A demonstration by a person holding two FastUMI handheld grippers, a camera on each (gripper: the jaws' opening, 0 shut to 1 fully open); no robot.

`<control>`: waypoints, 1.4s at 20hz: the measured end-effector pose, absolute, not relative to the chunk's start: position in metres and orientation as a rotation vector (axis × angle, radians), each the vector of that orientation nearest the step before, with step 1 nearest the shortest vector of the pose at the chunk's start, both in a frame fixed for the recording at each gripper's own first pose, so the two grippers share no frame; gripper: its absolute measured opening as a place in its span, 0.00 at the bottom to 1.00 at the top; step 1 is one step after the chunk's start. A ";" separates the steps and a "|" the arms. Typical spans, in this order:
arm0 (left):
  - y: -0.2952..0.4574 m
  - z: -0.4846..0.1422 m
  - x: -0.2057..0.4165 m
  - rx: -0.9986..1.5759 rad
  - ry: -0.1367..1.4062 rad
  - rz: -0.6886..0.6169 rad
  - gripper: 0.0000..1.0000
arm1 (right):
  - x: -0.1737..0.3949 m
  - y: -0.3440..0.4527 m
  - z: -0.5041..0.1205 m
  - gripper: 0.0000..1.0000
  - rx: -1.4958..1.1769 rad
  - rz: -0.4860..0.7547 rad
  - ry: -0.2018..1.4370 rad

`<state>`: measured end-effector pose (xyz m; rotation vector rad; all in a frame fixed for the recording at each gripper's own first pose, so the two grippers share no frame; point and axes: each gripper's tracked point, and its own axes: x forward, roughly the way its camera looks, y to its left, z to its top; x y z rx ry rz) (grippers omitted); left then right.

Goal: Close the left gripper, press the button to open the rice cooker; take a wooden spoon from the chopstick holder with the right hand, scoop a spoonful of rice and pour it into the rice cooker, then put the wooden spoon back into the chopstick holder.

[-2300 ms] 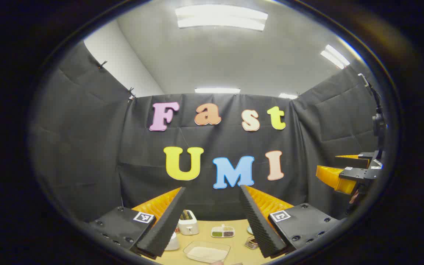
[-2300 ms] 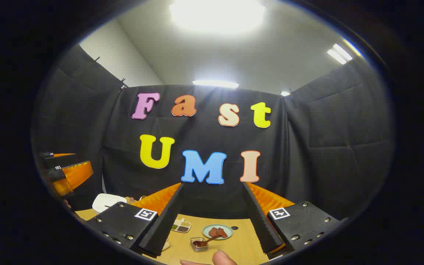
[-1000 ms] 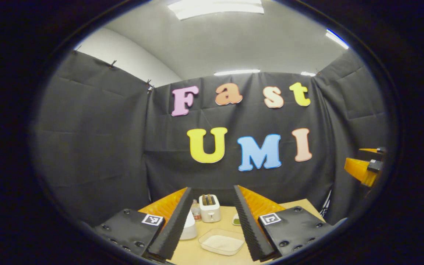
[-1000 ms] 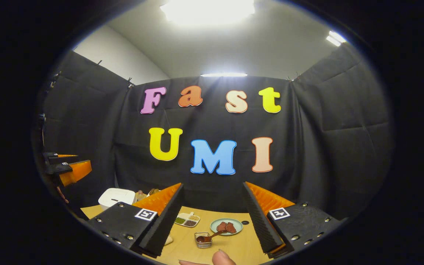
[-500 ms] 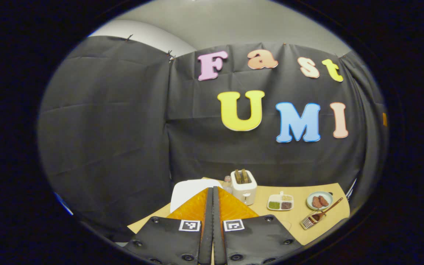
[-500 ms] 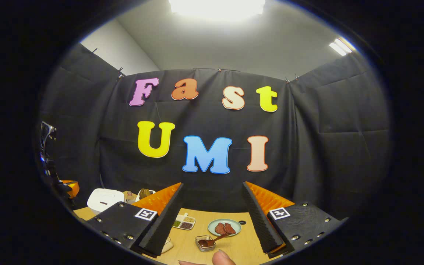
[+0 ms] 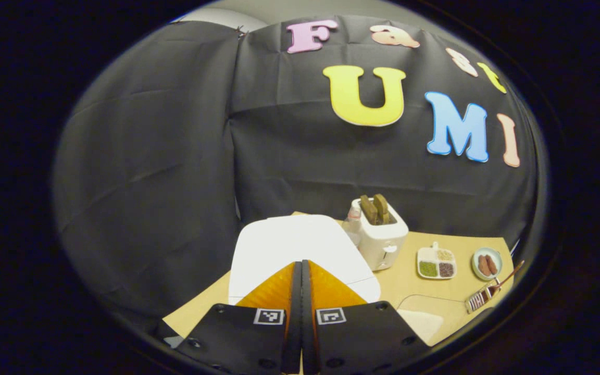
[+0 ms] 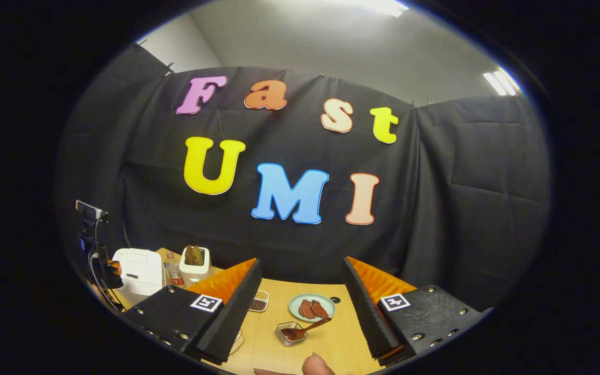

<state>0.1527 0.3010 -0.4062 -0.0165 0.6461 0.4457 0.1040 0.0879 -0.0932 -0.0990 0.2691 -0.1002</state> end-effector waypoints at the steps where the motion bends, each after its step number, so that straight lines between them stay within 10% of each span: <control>1: 0.306 -0.426 0.162 -0.028 0.661 0.449 0.09 | 0.105 0.091 -0.095 0.95 -0.111 -0.104 0.280; 20: 0.317 -0.474 0.168 -0.123 0.819 0.480 0.09 | 0.098 0.122 -0.100 0.95 -0.118 -0.069 0.302; 28: 0.316 -0.373 0.184 -0.053 0.536 0.478 0.09 | 0.103 0.090 -0.119 0.95 0.001 -0.061 0.310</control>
